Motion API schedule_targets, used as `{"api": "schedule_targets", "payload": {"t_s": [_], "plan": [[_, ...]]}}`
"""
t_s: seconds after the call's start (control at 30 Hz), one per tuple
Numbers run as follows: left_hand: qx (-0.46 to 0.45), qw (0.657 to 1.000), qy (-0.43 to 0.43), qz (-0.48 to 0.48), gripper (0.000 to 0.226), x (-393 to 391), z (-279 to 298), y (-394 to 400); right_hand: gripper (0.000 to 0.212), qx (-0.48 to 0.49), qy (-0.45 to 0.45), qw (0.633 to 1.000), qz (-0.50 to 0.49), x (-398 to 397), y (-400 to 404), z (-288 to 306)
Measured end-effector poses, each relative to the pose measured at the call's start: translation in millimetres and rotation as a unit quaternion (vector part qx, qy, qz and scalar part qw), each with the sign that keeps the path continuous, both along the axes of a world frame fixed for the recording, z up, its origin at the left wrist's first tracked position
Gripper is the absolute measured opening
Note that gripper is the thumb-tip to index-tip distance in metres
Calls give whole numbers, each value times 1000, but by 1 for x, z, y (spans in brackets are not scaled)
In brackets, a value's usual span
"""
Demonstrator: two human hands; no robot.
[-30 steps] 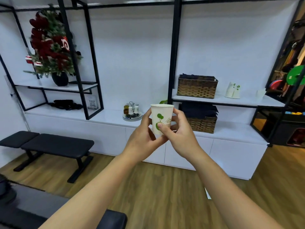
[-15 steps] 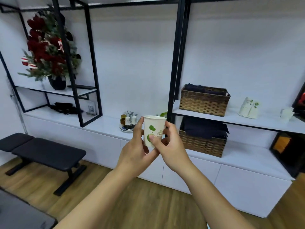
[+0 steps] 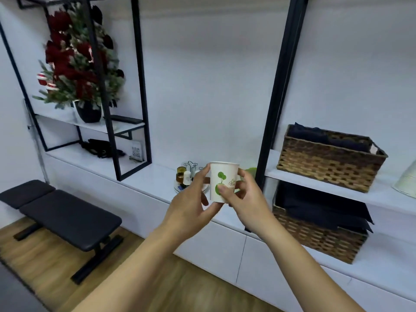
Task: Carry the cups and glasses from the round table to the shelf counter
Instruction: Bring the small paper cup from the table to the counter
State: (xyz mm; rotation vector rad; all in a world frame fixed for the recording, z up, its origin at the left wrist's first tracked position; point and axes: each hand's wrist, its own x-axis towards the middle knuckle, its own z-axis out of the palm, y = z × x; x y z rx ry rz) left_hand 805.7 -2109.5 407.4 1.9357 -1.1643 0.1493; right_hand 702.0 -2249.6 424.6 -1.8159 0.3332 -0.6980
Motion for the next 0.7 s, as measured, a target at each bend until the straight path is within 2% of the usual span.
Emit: {"api": "schedule_targets", "payload": {"t_s": [0.13, 0.23, 0.37, 0.43, 0.57, 0.7], "plan": [[-39, 998, -53, 2, 60, 67, 5, -31, 61, 15, -10, 1000, -7, 59, -38, -1], [-61, 996, -53, -30, 58, 95, -8, -55, 48, 22, -5, 1000, -2, 89, -58, -12], [-43, 997, -36, -59, 56, 136, -27, -90, 17, 22, -4, 1000, -5, 129, -92, -23], [-34, 996, -37, -67, 58, 159, -33, -108, 10, 29, 1, 1000, -7, 149, -110, -24], [-2, 994, -91, -55, 65, 215, -34, -150, 17, 58, 8, 998, -17, 200, -153, -29], [-11, 987, -161, -12, 61, 276, -29, -201, 23, 95, 24, 995, 19, 263, -207, -32]]}}
